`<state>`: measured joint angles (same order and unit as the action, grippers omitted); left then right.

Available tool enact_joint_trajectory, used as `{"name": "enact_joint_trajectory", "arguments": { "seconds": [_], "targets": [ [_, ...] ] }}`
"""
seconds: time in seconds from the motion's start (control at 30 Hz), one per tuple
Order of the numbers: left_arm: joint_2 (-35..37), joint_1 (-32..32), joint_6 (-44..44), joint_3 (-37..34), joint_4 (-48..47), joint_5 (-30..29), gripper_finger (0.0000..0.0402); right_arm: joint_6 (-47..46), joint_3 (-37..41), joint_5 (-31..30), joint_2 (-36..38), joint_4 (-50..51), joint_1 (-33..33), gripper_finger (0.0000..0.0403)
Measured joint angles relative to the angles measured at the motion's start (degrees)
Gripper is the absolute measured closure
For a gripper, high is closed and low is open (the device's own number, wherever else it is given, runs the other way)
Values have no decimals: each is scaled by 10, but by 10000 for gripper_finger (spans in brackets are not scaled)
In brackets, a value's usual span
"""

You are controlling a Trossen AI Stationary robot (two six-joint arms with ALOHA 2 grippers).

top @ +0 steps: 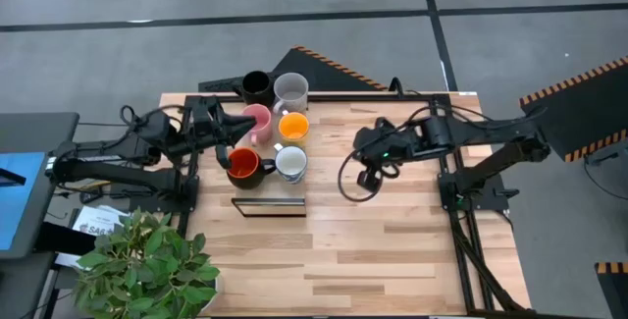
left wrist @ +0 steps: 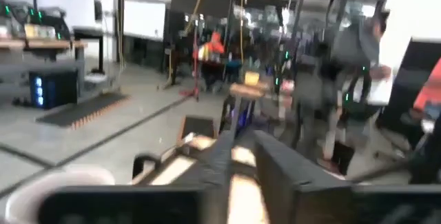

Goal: Place coffee mugs
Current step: Return to Home Position

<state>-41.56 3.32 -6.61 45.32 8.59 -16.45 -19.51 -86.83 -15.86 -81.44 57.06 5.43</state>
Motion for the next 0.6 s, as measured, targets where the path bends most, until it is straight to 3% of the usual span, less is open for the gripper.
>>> {"name": "enact_joint_trajectory", "arguments": {
  "seconds": [0.07,0.33,0.6],
  "targets": [
    [8,2,-6,-24,14,8,388,-10,0,-11,15,12,-2,381],
    [68,3,-10,-160,189,36,401,-37,0,-15,40,17,-3,368],
    [152,3,-38,-249,208,9,401,-51,0,-8,33,19,0,385]
  ]
}}
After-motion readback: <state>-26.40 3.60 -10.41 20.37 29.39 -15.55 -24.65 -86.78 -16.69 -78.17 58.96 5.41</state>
